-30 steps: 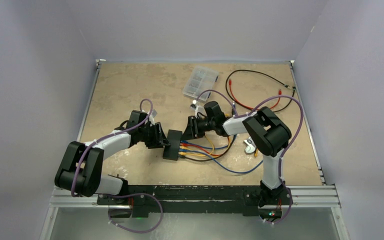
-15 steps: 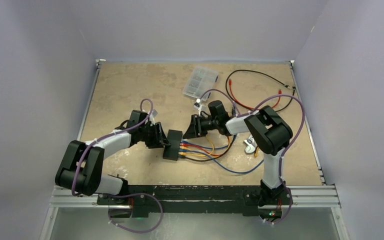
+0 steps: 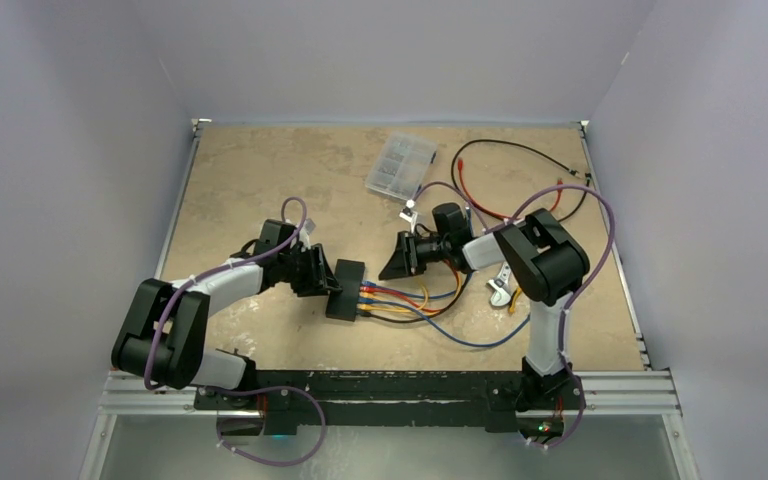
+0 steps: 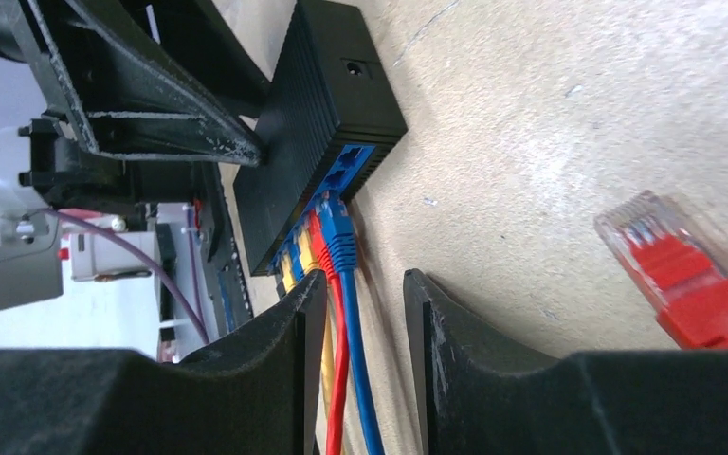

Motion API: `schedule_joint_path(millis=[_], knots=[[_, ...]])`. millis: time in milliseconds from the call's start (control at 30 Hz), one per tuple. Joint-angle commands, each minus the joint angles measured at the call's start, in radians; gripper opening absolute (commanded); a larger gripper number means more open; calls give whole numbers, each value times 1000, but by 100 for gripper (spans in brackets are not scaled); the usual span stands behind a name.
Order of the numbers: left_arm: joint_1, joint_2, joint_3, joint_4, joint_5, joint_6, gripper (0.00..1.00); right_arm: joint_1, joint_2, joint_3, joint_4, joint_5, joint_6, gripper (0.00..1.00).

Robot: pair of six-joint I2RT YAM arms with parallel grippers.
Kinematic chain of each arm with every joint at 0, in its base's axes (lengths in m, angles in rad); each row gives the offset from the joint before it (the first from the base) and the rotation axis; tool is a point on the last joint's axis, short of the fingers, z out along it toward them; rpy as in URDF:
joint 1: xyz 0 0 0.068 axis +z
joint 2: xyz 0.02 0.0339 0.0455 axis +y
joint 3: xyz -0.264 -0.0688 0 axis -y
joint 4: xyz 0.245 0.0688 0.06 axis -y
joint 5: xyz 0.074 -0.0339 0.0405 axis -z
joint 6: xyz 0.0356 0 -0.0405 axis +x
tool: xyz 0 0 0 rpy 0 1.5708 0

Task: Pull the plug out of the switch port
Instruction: Pull the connector from the switch port.

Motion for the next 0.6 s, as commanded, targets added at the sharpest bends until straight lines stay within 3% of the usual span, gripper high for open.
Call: schedule_joint_path(millis=[0,267,567], knots=[[1,19,16,11,-20,31,41,15,103,-34,-81,18,-54,40],[0,19,15,11,-20,30,41,44,206,-10,50,-44,32,37],[1,19,19,12,-19,31,41,63,259,85,33,-50,47,36]])
